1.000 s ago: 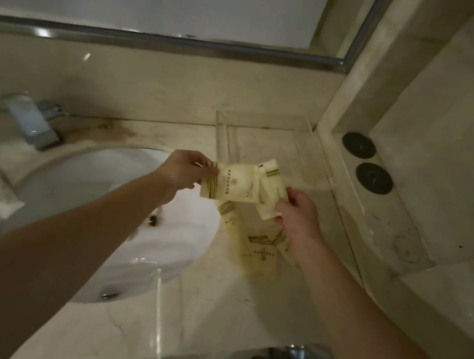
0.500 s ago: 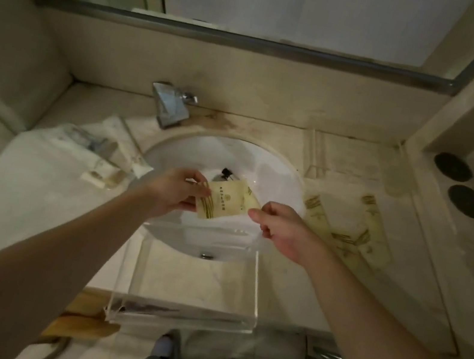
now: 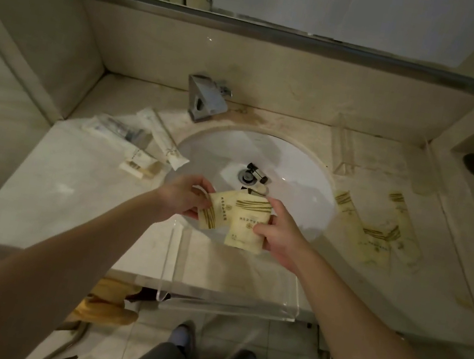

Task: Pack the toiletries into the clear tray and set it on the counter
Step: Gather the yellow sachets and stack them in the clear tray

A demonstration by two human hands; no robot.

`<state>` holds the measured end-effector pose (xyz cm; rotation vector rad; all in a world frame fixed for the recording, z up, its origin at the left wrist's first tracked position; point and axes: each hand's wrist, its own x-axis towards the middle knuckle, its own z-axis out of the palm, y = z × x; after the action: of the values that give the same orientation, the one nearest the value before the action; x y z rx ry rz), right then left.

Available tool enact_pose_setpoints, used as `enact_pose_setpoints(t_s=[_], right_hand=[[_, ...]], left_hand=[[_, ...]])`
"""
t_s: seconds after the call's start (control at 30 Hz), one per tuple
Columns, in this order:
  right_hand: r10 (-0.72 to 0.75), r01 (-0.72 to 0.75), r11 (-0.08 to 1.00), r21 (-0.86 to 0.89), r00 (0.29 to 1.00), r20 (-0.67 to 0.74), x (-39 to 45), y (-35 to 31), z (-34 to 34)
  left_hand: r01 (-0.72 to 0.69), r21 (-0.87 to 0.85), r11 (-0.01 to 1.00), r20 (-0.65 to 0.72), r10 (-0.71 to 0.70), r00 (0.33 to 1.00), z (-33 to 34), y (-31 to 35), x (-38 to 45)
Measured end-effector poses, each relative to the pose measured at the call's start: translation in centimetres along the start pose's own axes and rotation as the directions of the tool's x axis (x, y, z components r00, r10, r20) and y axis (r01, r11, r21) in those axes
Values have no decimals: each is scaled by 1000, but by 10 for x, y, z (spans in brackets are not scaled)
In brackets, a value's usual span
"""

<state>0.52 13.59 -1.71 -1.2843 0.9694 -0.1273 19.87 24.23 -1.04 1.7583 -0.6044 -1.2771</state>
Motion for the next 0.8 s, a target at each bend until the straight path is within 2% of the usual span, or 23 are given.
enact_pose_setpoints(t_s=[0.33, 0.43, 0.7, 0.8], right_hand=[[85, -86, 996, -1, 988, -132, -13, 38, 13], [90, -92, 996, -10, 984, -151, -13, 48, 16], [183, -189, 979, -72, 980, -75, -21, 66, 24], [129, -141, 977, -160, 988, -81, -23, 65, 25]], left_hand=[[92, 303, 949, -15, -92, 996, -6, -33, -5], [64, 399, 915, 1, -70, 998, -5, -34, -5], [-80, 682, 727, 115, 2, 993, -1, -36, -4], [-152, 750, 644, 156, 51, 986, 0, -38, -3]])
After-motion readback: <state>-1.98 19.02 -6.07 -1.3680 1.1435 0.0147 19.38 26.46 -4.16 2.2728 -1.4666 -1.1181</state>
